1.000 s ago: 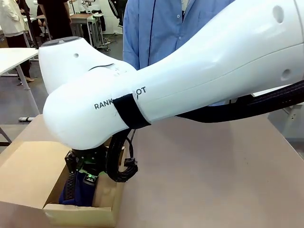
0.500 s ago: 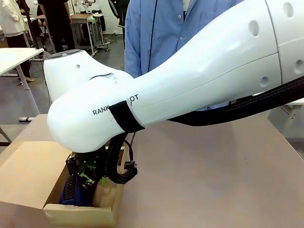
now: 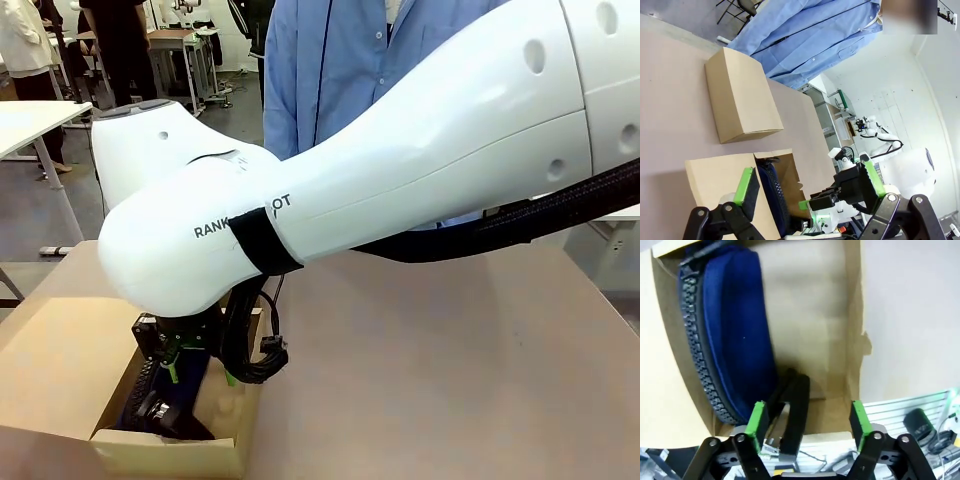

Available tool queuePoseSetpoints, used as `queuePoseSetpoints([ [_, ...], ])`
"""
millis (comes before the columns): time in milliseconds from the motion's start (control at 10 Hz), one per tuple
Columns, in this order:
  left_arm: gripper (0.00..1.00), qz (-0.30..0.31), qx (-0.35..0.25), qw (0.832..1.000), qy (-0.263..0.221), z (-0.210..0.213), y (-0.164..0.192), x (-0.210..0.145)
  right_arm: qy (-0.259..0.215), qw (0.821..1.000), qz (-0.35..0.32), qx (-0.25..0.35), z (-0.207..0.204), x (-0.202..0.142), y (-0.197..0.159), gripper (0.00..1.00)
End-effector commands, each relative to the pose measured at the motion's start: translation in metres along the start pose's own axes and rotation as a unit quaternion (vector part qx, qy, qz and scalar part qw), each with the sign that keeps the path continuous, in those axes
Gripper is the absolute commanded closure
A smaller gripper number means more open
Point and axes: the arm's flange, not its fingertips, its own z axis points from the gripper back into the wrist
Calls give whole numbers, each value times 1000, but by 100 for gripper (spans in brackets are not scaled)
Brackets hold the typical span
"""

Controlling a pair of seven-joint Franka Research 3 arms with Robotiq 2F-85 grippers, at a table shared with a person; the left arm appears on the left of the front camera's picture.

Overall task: Place items inside the box.
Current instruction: Pick up a Pencil pouch or Stapler and place it inside the Mailer Box closest to the robot.

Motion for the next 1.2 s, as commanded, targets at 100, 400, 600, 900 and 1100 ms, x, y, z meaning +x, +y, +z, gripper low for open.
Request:
queuePoseSetpoints([
  [100, 0, -10, -10, 1000, -10, -1, -1, 1, 6, 1000, 7, 7, 4, -1, -1, 0],
  [400, 0, -10, -10, 1000, -10, -1, -1, 1, 7, 999, 2, 42, 14, 3, -16, 0],
  [600, 0, -10, -10, 1000, -10, -1, -1, 1, -13, 991, -67, 114, 34, 8, -53, 0],
  [900, 0, -10, -10, 1000, -10, -1, -1, 1, -1, 982, -92, 164, 55, 11, -124, 0],
  [1100, 0, -10, -10, 1000, -10, -1, -1, 1, 31, 969, -84, 230, 67, 4, -199, 0],
])
